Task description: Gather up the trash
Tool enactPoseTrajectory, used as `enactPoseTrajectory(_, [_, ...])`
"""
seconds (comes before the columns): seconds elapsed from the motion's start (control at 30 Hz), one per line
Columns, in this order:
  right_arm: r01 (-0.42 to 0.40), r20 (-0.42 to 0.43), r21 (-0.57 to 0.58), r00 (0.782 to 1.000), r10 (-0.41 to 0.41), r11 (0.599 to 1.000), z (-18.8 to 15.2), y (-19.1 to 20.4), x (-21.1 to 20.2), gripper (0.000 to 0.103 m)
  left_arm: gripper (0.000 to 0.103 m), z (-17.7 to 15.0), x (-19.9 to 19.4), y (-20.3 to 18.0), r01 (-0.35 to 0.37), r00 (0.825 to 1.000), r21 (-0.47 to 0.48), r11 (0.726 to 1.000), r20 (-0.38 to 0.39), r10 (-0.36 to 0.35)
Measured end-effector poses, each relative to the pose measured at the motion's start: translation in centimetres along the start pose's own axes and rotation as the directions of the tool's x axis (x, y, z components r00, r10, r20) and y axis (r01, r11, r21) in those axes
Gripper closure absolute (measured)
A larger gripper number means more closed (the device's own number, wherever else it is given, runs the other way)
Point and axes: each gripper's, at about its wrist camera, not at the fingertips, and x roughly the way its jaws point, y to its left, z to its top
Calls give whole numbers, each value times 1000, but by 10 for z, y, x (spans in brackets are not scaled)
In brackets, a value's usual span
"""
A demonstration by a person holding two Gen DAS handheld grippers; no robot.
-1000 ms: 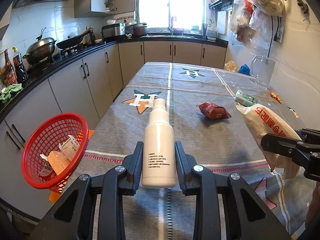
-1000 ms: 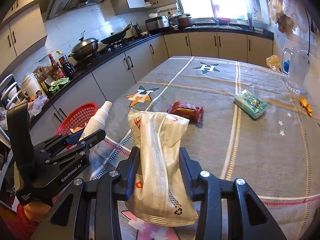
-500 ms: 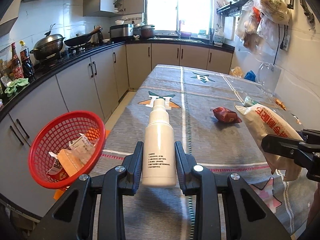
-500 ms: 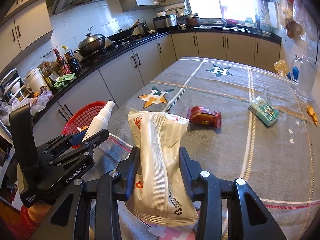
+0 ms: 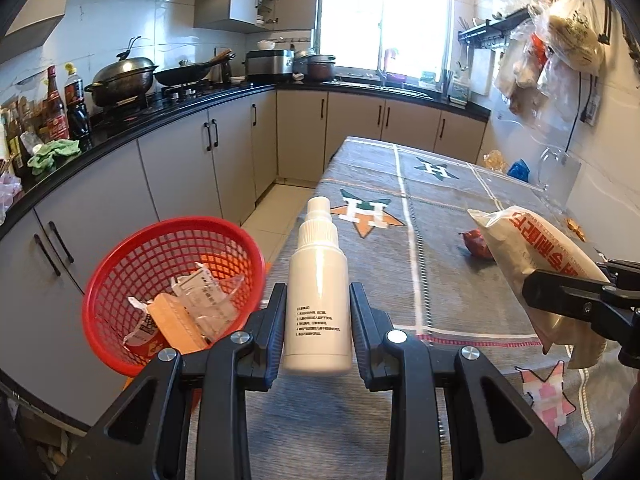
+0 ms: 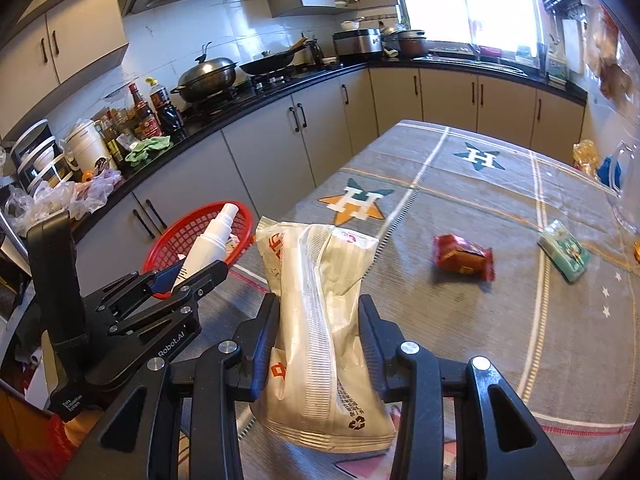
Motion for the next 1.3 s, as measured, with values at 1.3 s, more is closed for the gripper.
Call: enactPoseTrajectory(1.3, [-180, -138, -32, 975, 174, 983, 63, 94, 108, 60, 74, -1, 21, 126, -135, 991, -183, 974, -41, 130])
